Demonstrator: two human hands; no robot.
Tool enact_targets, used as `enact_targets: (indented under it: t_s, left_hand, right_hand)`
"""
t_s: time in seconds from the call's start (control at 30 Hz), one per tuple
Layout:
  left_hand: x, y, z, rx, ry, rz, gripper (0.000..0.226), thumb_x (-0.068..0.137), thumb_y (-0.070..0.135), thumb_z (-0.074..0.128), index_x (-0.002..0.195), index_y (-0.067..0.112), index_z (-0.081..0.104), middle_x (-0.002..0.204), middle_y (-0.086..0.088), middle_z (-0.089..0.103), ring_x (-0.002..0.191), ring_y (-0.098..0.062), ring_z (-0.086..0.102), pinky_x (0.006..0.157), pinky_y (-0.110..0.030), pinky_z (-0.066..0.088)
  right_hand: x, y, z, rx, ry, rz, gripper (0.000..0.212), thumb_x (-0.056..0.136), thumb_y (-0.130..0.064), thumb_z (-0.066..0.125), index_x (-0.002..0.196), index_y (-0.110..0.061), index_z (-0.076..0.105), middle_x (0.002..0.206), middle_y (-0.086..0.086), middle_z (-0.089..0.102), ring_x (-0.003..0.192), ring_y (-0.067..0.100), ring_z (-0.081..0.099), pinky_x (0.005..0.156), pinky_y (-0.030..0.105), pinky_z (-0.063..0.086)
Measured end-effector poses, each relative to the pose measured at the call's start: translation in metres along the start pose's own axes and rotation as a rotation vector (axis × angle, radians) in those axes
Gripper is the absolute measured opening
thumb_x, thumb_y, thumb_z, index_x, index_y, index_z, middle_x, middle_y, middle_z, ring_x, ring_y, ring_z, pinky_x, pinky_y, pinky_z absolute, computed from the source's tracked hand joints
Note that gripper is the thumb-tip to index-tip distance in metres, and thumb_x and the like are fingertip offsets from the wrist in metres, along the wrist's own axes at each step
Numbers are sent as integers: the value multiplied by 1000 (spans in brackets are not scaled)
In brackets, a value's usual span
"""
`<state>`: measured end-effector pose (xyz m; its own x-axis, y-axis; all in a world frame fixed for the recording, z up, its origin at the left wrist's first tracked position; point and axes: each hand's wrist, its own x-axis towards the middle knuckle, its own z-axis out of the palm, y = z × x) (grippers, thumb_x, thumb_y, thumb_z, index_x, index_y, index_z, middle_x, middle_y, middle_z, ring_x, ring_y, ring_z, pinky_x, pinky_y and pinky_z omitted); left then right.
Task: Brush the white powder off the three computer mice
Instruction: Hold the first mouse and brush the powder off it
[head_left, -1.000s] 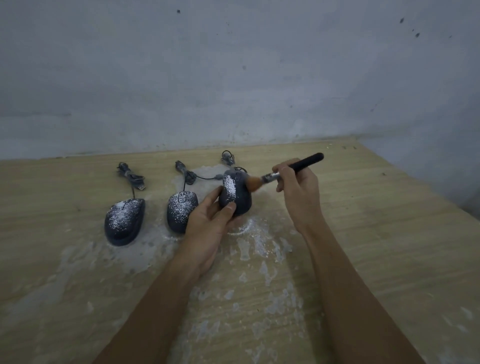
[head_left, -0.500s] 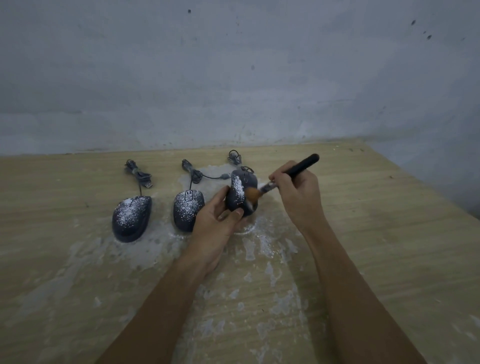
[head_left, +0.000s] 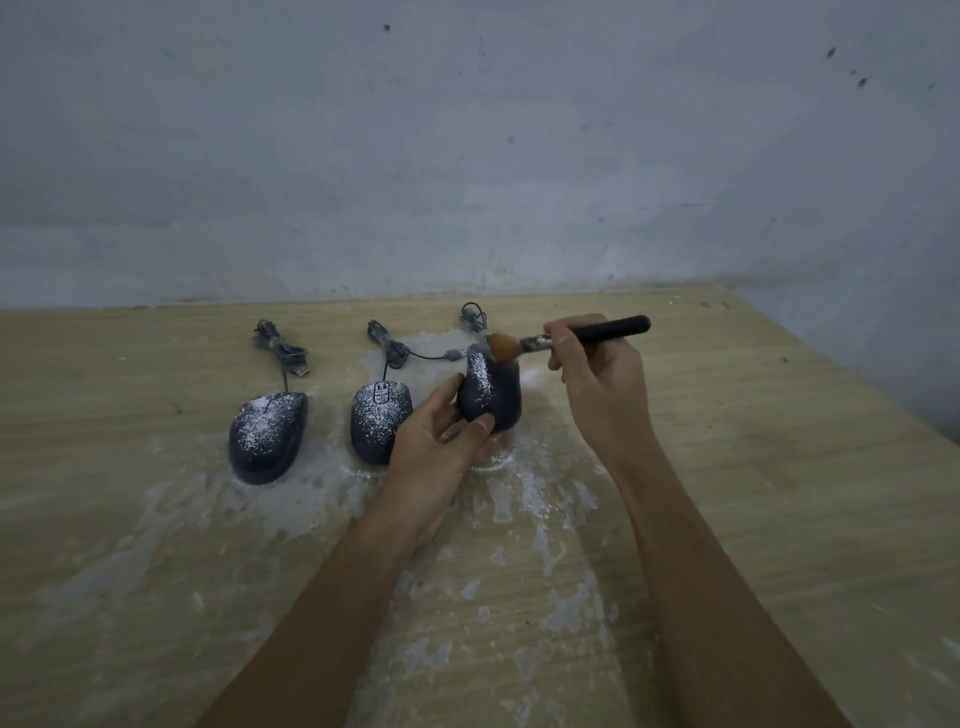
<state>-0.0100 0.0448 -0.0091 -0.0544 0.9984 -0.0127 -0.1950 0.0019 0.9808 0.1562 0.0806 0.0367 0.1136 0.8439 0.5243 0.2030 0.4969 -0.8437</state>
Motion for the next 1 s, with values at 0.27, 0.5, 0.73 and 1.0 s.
enact_targets:
  t_s: [0.27,0.5,0.73,1.0]
  left_hand:
    - [0,-2,-1,11,-3,5,61,89,4,69,143,25,50,121,11,71,116,-13,66,103,-42,51]
    - [-3,0,-1,57,-15,21,62,91,4,67,146,24,46,130,6,66,121,-13,62,105,-42,49]
    - [-7,5,2,51,-51,15,64,92,-1,64,149,18,43,137,-4,62,123,-19,61,105,-43,49]
    - [-9,7,1,70,-108,-2,63,93,-1,62,150,18,42,136,-3,63,121,-18,63,104,-41,50]
  right_hand:
    - [-1,-1,-1,46,12,-18,15,89,-21,55,78,-24,65,55,-12,48,50,8,39,48,25,33]
    - [0,-1,3,-23,75,-34,14,93,-20,55,84,-24,64,62,-16,56,55,2,48,53,19,38]
    - [1,-1,10,-23,53,-91,13,102,-21,58,100,-29,68,78,-19,69,76,5,67,68,22,52]
    - [2,4,11,-69,-36,-27,12,102,-22,61,102,-28,70,82,-15,72,81,4,70,68,22,53]
